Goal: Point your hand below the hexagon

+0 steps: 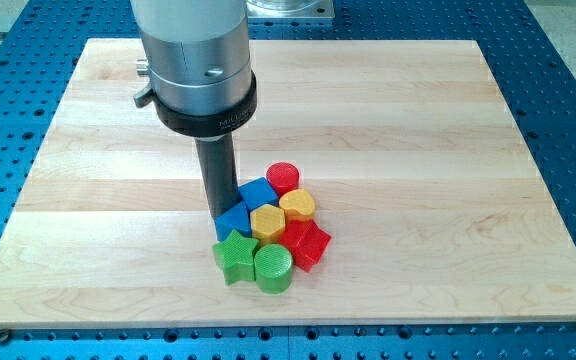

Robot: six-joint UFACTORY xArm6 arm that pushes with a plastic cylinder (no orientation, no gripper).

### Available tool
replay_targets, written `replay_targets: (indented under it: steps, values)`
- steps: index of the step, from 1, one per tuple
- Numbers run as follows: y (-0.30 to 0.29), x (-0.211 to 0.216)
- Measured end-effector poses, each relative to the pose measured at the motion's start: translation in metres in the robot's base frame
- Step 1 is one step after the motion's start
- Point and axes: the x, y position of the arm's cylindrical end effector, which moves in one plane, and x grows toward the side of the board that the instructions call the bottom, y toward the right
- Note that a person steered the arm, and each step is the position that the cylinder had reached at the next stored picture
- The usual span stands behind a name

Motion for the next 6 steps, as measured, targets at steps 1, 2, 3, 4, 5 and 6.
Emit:
replay_targets:
  steps: [1,2,3,4,5,6]
  values:
    - [-0.005,0.013]
    - [-0.029,0.033]
    - [-0.039,0.056]
    - [-0.027,0.067]
    - [0.038,0.062]
    - [0.101,0.061]
